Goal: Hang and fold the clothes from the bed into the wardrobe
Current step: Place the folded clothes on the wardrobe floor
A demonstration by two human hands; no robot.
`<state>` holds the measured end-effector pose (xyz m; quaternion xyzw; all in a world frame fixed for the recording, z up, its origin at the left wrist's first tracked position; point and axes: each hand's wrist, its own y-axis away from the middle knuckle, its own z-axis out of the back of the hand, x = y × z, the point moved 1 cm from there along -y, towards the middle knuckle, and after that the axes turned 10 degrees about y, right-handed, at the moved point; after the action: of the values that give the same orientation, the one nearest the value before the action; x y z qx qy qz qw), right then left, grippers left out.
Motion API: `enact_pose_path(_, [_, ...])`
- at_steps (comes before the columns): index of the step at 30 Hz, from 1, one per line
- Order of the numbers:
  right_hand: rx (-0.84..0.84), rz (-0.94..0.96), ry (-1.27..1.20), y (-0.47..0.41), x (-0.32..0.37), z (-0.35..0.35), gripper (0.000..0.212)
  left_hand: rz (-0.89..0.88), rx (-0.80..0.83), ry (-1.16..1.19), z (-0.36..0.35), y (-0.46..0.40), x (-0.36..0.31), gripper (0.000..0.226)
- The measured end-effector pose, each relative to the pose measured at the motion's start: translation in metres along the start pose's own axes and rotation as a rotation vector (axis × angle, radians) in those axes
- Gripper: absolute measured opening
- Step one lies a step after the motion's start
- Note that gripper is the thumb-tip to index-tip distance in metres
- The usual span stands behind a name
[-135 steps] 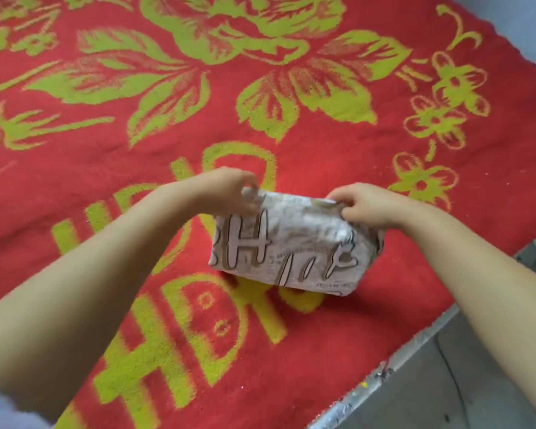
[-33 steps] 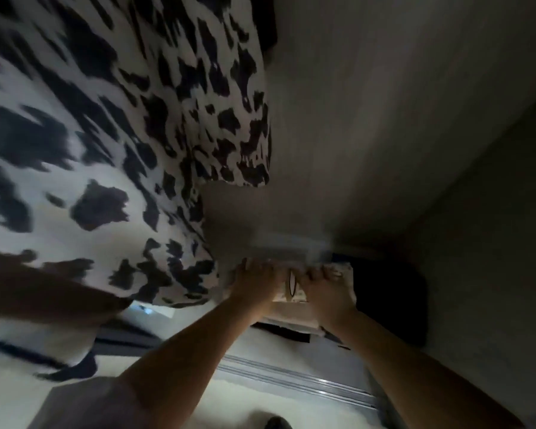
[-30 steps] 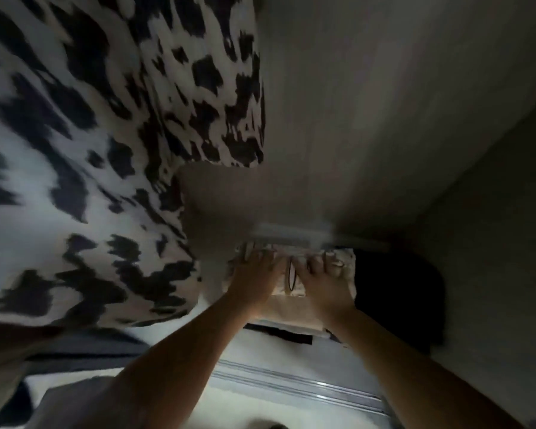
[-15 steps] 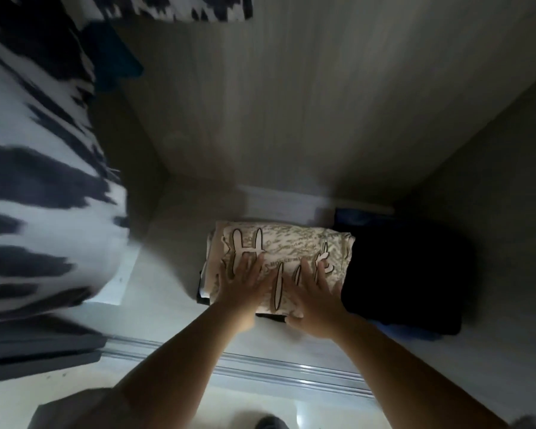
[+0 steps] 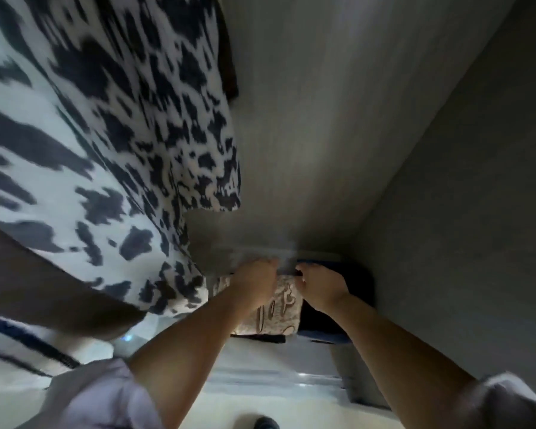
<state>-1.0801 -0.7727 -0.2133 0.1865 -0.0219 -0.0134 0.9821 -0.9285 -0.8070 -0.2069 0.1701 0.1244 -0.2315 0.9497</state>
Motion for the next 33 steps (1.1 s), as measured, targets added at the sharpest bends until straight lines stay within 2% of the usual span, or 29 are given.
enact_pose_path(3, [-0.118, -0.035, 0.028, 0.041, -0.001, 0.059, 0.031, -0.07, -0.059, 0.009, 0.063, 0.024, -0.035, 0.026])
enact_pose_path(7, [-0.232, -0.1, 0.023, 0.106, -0.006, 0.117, 0.034, -0.178, -0.088, 0.005, 0.124, 0.058, -0.079, 0.028])
enact_pose_path(14, [-0.301, -0.271, -0.054, 0.224, -0.031, 0.153, 0.036, -0.371, -0.114, -0.071, 0.17, 0.12, -0.161, 0.031])
enact_pose_path(24, [-0.311, -0.624, -0.007, 0.4, -0.131, 0.136, 0.039, -0.727, 0.001, -0.188, 0.134, 0.189, -0.327, 0.031])
enact_pose_path(29, [-0.321, -0.797, -0.082, 0.517, -0.191, 0.111, 0.038, -0.929, 0.06, -0.289, 0.087, 0.231, -0.431, 0.032])
enact_pose_path(33, [-0.255, -0.938, -0.04, 0.615, -0.238, 0.071, 0.034, -1.05, 0.087, -0.306, 0.045, 0.276, -0.525, 0.031])
